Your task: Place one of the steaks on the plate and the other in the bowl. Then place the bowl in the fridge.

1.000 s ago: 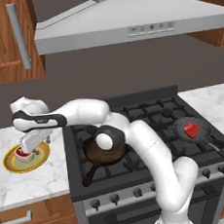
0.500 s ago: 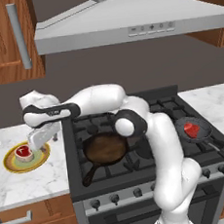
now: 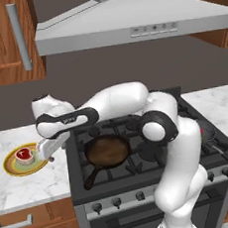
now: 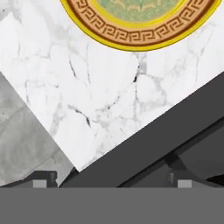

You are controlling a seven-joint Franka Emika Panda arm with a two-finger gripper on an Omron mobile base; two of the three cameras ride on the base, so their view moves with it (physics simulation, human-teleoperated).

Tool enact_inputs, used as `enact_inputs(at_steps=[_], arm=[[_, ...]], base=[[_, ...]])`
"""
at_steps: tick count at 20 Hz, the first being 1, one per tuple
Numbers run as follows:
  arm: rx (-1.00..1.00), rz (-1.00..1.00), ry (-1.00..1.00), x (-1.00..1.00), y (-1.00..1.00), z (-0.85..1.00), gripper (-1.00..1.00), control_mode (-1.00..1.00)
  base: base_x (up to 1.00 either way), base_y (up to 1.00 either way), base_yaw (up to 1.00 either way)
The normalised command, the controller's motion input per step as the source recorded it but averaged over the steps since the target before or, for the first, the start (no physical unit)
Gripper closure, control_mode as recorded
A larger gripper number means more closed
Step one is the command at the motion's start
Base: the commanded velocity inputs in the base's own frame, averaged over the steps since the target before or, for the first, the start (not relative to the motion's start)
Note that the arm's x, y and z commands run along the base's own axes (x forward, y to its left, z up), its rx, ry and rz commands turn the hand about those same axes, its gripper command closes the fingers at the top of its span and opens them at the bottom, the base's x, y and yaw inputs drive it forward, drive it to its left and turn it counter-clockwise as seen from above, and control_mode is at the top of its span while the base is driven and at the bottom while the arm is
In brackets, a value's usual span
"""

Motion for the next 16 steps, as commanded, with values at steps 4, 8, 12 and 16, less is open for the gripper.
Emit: enact_inputs(at_steps=[4,8,12,16], arm=[[0.1,-0.1,0.0,-0.2,-0.3,0.59,-1.0,-1.0],[0.05,-0.12,0.01,-0.26,-0.41,0.36,-1.0,-1.0],[0.0,-0.15,0.06,-0.24,-0.43,0.31,-1.0,-1.0],[-0.01,-0.17,0.06,-0.34,-0.43,0.09,-1.0,-1.0]], base=[[0.0,0.0,0.0],[0.0,0.0,0.0],[0.0,0.0,0.0],[0.0,0.0,0.0]])
